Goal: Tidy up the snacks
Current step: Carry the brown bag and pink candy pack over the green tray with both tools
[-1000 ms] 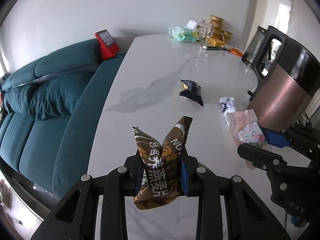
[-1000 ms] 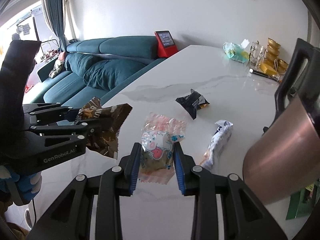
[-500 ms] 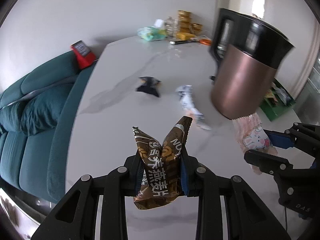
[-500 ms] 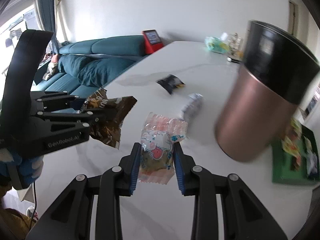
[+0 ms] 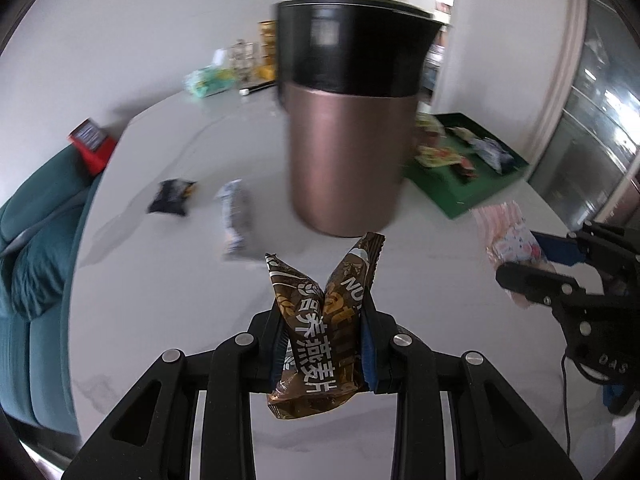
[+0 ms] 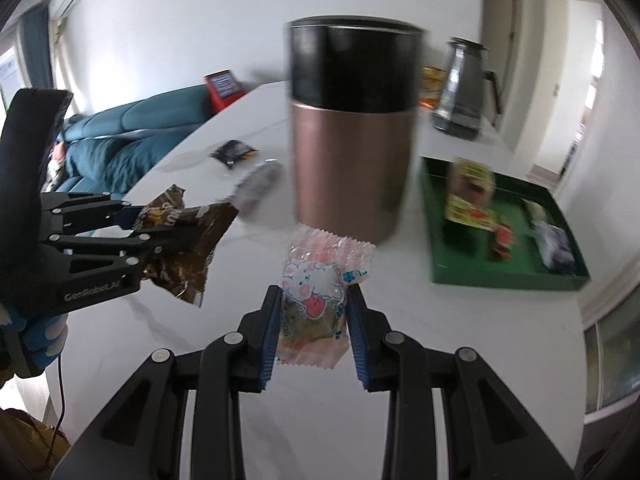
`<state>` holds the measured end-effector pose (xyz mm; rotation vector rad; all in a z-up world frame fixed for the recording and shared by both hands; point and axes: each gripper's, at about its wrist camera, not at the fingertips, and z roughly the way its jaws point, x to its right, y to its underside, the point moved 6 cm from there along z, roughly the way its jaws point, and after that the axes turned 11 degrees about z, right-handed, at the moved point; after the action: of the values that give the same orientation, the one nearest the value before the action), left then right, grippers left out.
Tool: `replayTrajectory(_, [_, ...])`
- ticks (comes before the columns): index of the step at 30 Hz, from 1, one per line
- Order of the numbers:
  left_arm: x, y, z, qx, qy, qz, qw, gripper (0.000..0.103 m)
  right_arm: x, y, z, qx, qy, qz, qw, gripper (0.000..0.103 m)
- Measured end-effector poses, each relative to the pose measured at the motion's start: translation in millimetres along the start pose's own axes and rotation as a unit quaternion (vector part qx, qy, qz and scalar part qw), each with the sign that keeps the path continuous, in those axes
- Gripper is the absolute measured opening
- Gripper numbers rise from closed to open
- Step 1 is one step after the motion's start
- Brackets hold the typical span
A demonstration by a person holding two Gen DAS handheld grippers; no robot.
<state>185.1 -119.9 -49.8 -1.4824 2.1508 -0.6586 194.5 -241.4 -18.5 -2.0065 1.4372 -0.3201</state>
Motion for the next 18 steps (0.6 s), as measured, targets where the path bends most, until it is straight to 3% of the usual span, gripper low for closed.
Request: replayTrajectory(18, [121.4,-59.8,7.1,0.017,0.064,0.082,0.9945,0.026,126.6,5.3,-55.2,0.037,0.079,0.067,0.994,0.049])
